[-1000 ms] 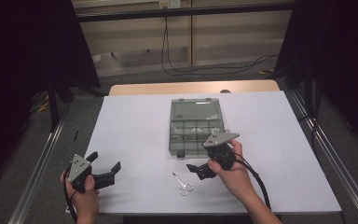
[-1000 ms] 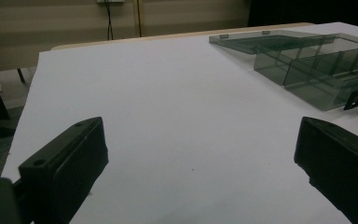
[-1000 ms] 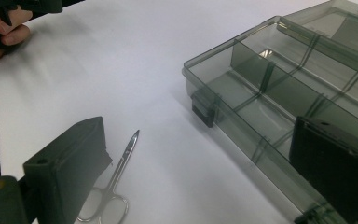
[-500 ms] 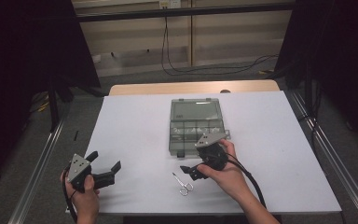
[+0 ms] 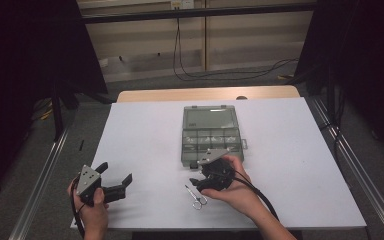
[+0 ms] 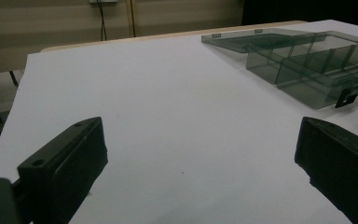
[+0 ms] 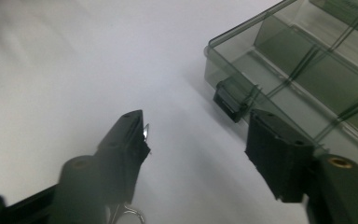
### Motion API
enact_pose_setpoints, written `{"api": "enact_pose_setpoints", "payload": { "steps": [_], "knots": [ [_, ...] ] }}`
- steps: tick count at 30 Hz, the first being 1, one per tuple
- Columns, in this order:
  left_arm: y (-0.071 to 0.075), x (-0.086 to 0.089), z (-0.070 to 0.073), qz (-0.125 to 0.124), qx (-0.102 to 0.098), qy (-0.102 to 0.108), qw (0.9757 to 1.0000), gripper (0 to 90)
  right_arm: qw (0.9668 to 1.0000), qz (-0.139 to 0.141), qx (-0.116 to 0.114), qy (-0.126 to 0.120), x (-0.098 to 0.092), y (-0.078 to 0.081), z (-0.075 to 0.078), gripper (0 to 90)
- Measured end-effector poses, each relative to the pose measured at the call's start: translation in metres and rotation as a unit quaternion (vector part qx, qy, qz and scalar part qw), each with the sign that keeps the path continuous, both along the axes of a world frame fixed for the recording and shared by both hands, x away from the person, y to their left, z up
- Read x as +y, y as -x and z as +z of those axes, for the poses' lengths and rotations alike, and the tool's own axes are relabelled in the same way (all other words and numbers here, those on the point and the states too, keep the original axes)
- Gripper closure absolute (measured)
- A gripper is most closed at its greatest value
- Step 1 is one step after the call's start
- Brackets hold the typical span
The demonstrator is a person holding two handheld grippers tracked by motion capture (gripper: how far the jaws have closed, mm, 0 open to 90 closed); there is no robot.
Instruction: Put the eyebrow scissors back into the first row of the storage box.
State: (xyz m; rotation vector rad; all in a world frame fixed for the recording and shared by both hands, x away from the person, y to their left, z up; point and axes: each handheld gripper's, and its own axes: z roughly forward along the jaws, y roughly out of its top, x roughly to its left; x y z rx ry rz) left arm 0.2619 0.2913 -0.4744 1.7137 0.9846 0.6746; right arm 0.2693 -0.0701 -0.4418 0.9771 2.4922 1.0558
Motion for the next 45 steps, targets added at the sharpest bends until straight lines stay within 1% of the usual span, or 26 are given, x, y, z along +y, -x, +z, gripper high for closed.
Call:
{"api": "enact_pose_setpoints", "payload": {
  "steps": [2, 3, 4, 5, 6, 7, 8, 11, 12, 13, 15, 16, 19, 20, 23, 25, 26, 29, 30, 31, 33, 34, 35, 41, 43, 45],
  "knots": [
    [0.000, 0.000, 0.000, -0.001, 0.000, -0.004, 1.0000, 2.2, 0.9999, 0.012, 0.003, 0.002, 0.003, 0.002, -0.001, 47.9],
    [0.000, 0.000, 0.000, 0.000, 0.000, 0.001, 1.0000, 2.2, 0.9997, 0.023, 0.011, -0.003, 0.004, 0.002, -0.002, 50.2],
    [0.000, 0.000, 0.000, -0.002, 0.000, -0.004, 1.0000, 2.1, 0.9995, 0.027, 0.016, -0.001, 0.007, 0.002, -0.004, 51.9],
    [0.000, 0.000, 0.000, -0.002, 0.000, -0.004, 1.0000, 2.2, 0.9995, 0.027, 0.016, -0.001, 0.007, 0.002, -0.004, 51.9],
    [0.000, 0.000, 0.000, -0.001, 0.002, -0.003, 1.0000, 2.2, 0.9996, 0.024, 0.012, 0.007, 0.009, 0.002, -0.006, 51.6],
    [0.000, 0.000, 0.000, -0.001, 0.002, -0.003, 1.0000, 2.2, 0.9996, 0.024, 0.012, 0.007, 0.009, 0.002, -0.006, 51.6],
    [0.000, 0.000, 0.000, -0.001, 0.002, -0.001, 1.0000, 2.2, 0.9994, 0.032, 0.013, 0.007, 0.011, 0.002, -0.008, 53.3],
    [0.000, 0.000, 0.000, 0.000, 0.003, -0.001, 1.0000, 2.2, 0.9991, 0.035, 0.018, 0.012, 0.013, 0.003, -0.010, 54.6],
    [0.000, 0.000, -0.001, -0.003, 0.001, 0.001, 1.0000, 2.1, 0.9988, 0.038, 0.029, 0.009, 0.014, 0.002, -0.013, 56.2],
    [0.000, 0.000, -0.001, -0.002, 0.002, 0.002, 1.0000, 2.2, 0.9986, 0.039, 0.035, 0.011, 0.015, 0.002, -0.013, 58.4],
    [0.000, 0.001, -0.001, 0.002, 0.003, -0.001, 1.0000, 2.2, 0.9978, 0.039, 0.053, 0.006, 0.016, 0.003, -0.014, 66.3],
    [0.000, 0.001, -0.001, 0.002, 0.002, -0.001, 1.0000, 2.2, 0.9978, 0.039, 0.053, 0.006, 0.016, 0.003, -0.014, 66.3],
    [0.000, 0.000, -0.001, 0.002, 0.003, -0.001, 1.0000, 2.2, 0.9959, 0.044, 0.079, -0.001, 0.017, 0.006, -0.014, 71.1],
    [0.000, 0.000, -0.001, -0.001, 0.003, 0.000, 1.0000, 2.3, 0.9954, 0.045, 0.085, 0.005, 0.019, 0.007, -0.015, 72.6],
    [0.000, 0.000, -0.001, 0.001, 0.001, 0.004, 1.0000, 2.3, 0.9949, 0.049, 0.088, 0.000, 0.020, 0.008, -0.015, 73.2],
    [0.001, 0.000, -0.001, 0.003, 0.002, 0.002, 1.0000, 2.4, 0.9950, 0.039, 0.091, 0.005, 0.021, 0.009, -0.016, 74.5],
    [0.001, -0.001, -0.001, 0.005, 0.000, 0.007, 1.0000, 2.4, 0.9946, 0.037, 0.097, 0.002, 0.022, 0.010, -0.016, 75.2],
    [0.000, -0.001, -0.002, 0.004, -0.001, 0.008, 1.0000, 2.5, 0.9949, 0.029, 0.096, 0.000, 0.023, 0.010, -0.018, 73.9],
    [0.000, -0.001, -0.001, 0.001, 0.000, 0.004, 1.0000, 2.5, 0.9961, 0.023, 0.085, 0.004, 0.025, 0.010, -0.019, 72.5],
    [0.001, -0.001, -0.001, 0.002, 0.002, 0.001, 1.0000, 2.5, 0.9961, 0.023, 0.085, 0.004, 0.025, 0.010, -0.019, 72.5],
    [0.001, -0.001, -0.001, 0.002, 0.002, 0.000, 1.0000, 2.6, 0.9962, 0.019, 0.084, 0.012, 0.027, 0.011, -0.020, 76.7],
    [0.000, 0.000, -0.001, 0.003, 0.000, 0.000, 1.0000, 2.6, 0.9961, 0.015, 0.087, 0.011, 0.027, 0.012, -0.021, 77.4],
    [0.000, 0.000, -0.001, 0.003, 0.000, 0.000, 1.0000, 2.6, 0.9958, 0.013, 0.090, 0.010, 0.027, 0.012, -0.021, 77.8],
    [0.000, -0.001, -0.001, 0.004, 0.001, 0.000, 1.0000, 2.6, 0.9956, 0.009, 0.090, 0.022, 0.027, 0.016, -0.024, 78.3],
    [0.000, -0.001, -0.001, 0.005, 0.001, -0.001, 1.0000, 2.6, 0.9962, 0.013, 0.082, 0.028, 0.027, 0.018, -0.025, 79.0],
    [0.000, 0.000, -0.001, 0.002, 0.002, -0.004, 1.0000, 2.6, 0.9961, 0.006, 0.083, 0.028, 0.028, 0.020, -0.025, 80.5]
  ]
}}
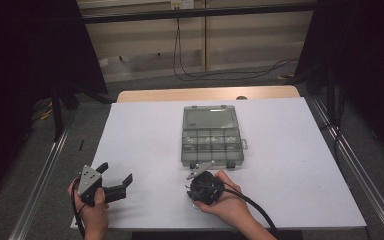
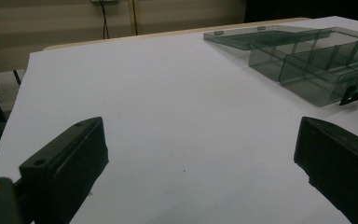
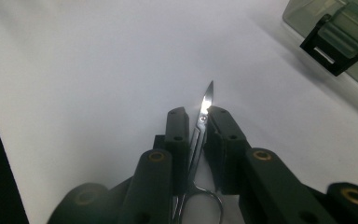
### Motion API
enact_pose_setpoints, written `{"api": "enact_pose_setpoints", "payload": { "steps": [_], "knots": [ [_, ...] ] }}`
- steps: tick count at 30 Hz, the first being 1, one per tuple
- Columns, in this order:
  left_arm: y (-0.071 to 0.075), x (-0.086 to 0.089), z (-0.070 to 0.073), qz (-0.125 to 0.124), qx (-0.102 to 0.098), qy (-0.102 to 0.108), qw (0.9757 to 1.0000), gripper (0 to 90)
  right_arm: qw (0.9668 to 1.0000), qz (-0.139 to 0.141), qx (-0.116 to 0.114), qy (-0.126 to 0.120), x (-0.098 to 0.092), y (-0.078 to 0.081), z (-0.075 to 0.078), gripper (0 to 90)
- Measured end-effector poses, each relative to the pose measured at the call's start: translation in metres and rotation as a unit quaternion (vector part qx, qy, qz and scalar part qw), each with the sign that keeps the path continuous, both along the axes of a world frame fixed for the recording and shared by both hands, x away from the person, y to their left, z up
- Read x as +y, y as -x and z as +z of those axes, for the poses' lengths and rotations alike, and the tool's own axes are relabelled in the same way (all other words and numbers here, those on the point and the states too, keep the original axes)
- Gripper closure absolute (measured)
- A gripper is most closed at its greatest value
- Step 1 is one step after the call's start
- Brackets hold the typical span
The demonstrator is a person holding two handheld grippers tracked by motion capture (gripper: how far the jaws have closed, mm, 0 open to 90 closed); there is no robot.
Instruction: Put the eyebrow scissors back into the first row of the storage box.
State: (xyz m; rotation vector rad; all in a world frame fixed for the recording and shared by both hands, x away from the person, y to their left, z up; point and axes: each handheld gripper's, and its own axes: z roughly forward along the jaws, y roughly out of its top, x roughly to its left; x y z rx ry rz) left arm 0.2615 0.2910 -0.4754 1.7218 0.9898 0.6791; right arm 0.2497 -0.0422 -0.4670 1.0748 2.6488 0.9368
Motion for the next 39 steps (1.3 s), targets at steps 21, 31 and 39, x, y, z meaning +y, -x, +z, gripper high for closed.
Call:
{"api": "enact_pose_setpoints", "payload": {
  "steps": [21, 31, 39],
  "knots": [
    [0.000, -0.001, 0.000, 0.003, 0.003, 0.000, 1.0000, 2.7, 0.9999, -0.011, 0.000, -0.011, -0.006, -0.004, 0.005, 88.0],
    [0.000, -0.001, 0.000, 0.005, 0.005, -0.005, 1.0000, 2.8, 0.9991, -0.022, 0.033, -0.012, -0.009, -0.010, 0.007, 87.6],
    [-0.001, -0.001, 0.000, 0.005, 0.003, 0.000, 1.0000, 2.8, 0.9984, -0.019, 0.050, -0.019, -0.011, -0.015, 0.005, 87.5]
  ]
}}
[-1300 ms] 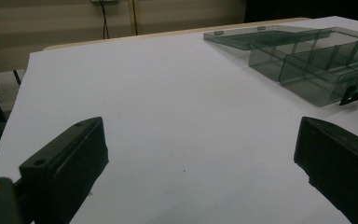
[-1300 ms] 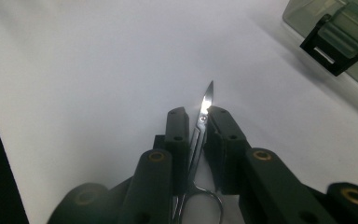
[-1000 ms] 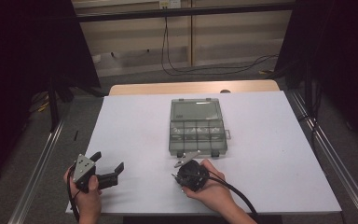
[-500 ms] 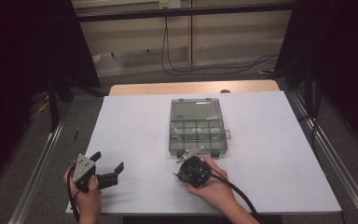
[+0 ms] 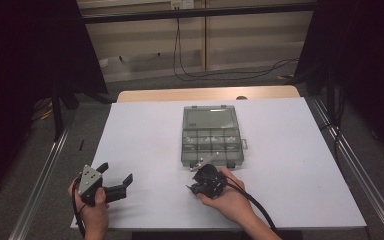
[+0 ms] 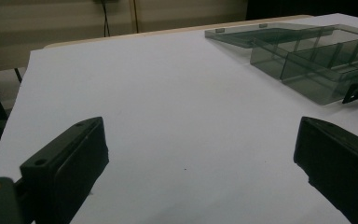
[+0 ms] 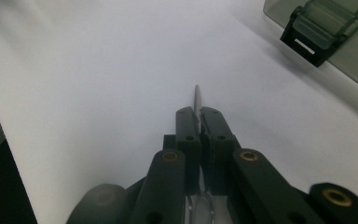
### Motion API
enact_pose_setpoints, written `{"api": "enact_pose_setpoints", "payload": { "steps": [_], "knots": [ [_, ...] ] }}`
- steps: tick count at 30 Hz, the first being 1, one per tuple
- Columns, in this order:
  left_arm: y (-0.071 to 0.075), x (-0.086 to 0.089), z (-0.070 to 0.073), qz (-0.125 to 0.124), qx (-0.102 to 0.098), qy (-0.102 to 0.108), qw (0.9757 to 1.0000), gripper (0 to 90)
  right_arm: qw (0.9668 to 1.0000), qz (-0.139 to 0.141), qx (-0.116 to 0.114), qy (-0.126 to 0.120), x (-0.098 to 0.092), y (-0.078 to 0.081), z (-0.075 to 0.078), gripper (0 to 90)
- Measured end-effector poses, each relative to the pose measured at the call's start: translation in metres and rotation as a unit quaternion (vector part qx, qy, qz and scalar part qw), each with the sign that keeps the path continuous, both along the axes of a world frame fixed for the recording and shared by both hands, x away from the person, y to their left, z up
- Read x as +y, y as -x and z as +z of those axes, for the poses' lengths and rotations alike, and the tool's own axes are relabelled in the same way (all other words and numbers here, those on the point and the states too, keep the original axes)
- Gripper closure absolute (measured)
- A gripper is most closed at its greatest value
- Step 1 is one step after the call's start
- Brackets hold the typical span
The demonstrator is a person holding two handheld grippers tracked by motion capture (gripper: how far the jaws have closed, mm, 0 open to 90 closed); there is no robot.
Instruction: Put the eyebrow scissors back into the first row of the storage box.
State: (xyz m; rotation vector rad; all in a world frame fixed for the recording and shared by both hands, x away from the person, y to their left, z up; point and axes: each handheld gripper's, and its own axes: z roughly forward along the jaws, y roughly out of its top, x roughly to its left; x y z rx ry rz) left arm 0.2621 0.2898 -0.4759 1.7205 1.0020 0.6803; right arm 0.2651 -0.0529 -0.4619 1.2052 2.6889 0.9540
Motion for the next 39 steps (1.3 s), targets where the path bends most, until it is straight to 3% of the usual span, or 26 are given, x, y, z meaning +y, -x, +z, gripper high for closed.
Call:
{"api": "enact_pose_setpoints", "payload": {
  "steps": [8, 10, 15, 18, 25, 39],
  "knots": [
    [0.000, 0.000, 0.000, 0.000, 0.000, 0.002, 1.0000, 3.0, 1.0000, 0.003, 0.001, -0.005, -0.006, -0.002, 0.003, 88.8],
    [0.000, 0.000, 0.000, 0.000, 0.000, 0.001, 1.0000, 2.9, 1.0000, -0.008, 0.002, -0.004, -0.008, -0.004, 0.005, 90.0],
    [0.000, 0.000, 0.000, 0.000, 0.001, 0.001, 1.0000, 2.9, 0.9998, -0.010, 0.016, -0.001, -0.010, -0.006, 0.003, 90.0],
    [0.000, 0.000, 0.000, -0.001, 0.001, 0.000, 1.0000, 2.9, 1.0000, -0.003, 0.005, 0.007, -0.007, -0.006, 0.000, 89.8],
    [0.000, 0.000, 0.000, 0.000, -0.001, 0.004, 1.0000, 2.8, 1.0000, -0.002, 0.003, 0.003, -0.008, -0.004, 0.001, 90.0],
    [0.000, 0.000, 0.000, -0.006, -0.002, 0.003, 1.0000, 2.5, 0.9995, 0.000, -0.026, -0.020, -0.026, -0.010, 0.018, 90.0]
  ]
}}
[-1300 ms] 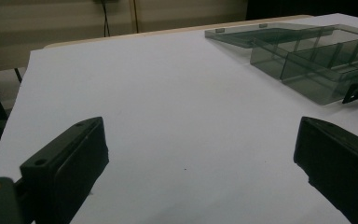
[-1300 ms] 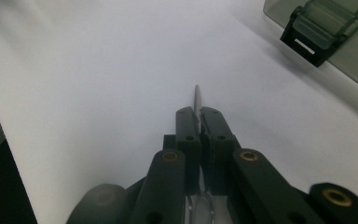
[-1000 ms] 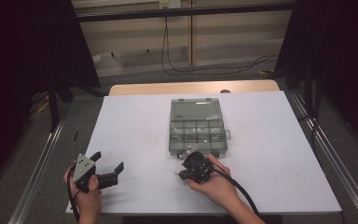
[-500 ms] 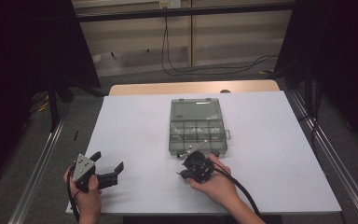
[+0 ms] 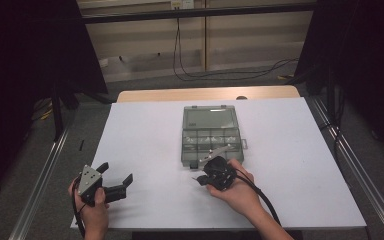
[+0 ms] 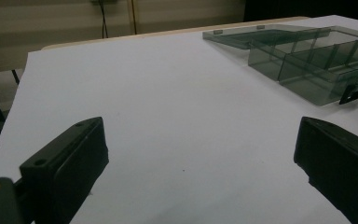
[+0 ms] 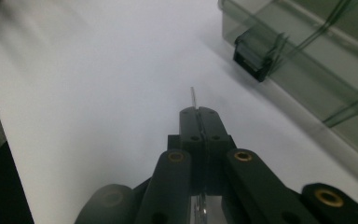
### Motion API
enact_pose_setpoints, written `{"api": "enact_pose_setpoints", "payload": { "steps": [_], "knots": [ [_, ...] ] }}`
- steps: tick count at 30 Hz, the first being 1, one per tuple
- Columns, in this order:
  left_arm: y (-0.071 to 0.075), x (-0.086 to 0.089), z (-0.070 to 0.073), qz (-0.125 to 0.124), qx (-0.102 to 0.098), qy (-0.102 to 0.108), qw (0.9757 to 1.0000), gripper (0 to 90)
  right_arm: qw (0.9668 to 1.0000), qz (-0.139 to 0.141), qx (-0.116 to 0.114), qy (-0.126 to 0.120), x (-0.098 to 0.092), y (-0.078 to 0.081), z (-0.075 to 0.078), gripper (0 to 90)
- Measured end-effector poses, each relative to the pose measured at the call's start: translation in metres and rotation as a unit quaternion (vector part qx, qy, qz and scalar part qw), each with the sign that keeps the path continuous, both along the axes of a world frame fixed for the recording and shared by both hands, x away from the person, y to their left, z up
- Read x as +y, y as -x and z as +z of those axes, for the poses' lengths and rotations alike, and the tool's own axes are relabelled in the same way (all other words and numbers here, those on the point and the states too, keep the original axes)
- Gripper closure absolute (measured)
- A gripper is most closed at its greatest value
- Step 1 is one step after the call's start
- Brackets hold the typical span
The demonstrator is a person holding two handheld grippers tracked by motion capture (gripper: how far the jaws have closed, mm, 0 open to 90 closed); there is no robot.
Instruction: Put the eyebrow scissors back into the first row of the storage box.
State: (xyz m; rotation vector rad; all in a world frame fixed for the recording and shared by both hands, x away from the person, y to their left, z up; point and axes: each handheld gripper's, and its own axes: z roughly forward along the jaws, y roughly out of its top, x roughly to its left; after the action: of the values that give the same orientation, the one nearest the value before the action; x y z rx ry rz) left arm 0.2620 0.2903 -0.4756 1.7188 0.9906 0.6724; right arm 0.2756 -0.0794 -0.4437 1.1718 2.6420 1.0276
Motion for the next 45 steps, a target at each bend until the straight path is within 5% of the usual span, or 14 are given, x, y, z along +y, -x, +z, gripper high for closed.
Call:
{"api": "enact_pose_setpoints", "payload": {
  "steps": [22, 45],
  "knots": [
    [0.000, 0.000, 0.000, -0.002, 0.001, 0.003, 1.0000, 0.5, 0.9990, -0.006, -0.037, -0.024, -0.031, -0.027, 0.031, 90.0],
    [0.000, -0.001, 0.000, 0.003, 0.001, 0.008, 1.0000, 0.0, 0.9972, -0.009, -0.069, -0.027, -0.043, -0.051, 0.038, 90.0]
  ]
}}
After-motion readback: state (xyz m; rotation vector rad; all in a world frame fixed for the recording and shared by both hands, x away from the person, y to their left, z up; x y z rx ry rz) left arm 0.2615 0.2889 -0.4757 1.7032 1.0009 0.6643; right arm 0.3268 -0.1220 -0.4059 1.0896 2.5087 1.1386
